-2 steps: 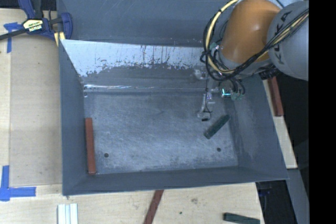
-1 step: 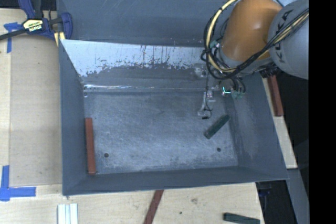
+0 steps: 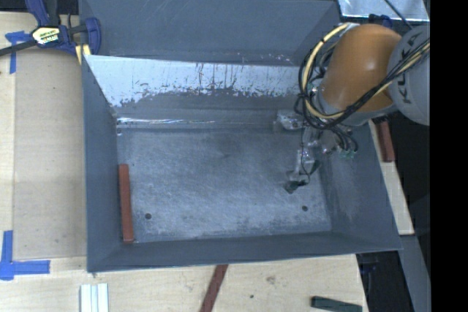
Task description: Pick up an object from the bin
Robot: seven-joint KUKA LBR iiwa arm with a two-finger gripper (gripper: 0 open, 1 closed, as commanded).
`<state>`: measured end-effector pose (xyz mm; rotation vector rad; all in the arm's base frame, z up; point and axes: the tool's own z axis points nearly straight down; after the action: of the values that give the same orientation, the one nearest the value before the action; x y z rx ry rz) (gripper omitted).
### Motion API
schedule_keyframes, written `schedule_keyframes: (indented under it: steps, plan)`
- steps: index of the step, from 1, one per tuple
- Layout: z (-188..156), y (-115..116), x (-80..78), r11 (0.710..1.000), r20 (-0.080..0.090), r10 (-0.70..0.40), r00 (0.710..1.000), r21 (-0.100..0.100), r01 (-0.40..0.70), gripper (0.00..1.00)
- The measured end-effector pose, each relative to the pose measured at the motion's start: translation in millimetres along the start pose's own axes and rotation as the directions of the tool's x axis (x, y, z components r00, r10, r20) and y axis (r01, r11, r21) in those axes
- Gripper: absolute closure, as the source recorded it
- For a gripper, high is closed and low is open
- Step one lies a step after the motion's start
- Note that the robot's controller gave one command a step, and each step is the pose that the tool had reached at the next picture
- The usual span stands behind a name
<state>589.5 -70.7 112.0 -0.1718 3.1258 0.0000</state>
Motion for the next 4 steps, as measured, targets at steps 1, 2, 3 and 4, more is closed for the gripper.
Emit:
schedule_keyframes:
  steps: [1,2,3,4]
  plan:
    - [32.1,-34.7,17.8,0.998,-0.012,-0.055,0.998,0.000,0.055,0.00]
    - [30.8,-15.9,41.7,0.960,-0.008,-0.281,0.960,-0.004,0.281,1.00]
    - [30.8,-16.0,41.6,0.960,-0.008,-0.281,0.960,-0.004,0.281,1.00]
    - [-97.5,-3.2,55.5,0.954,-0.007,-0.300,0.954,-0.003,0.300,1.00]
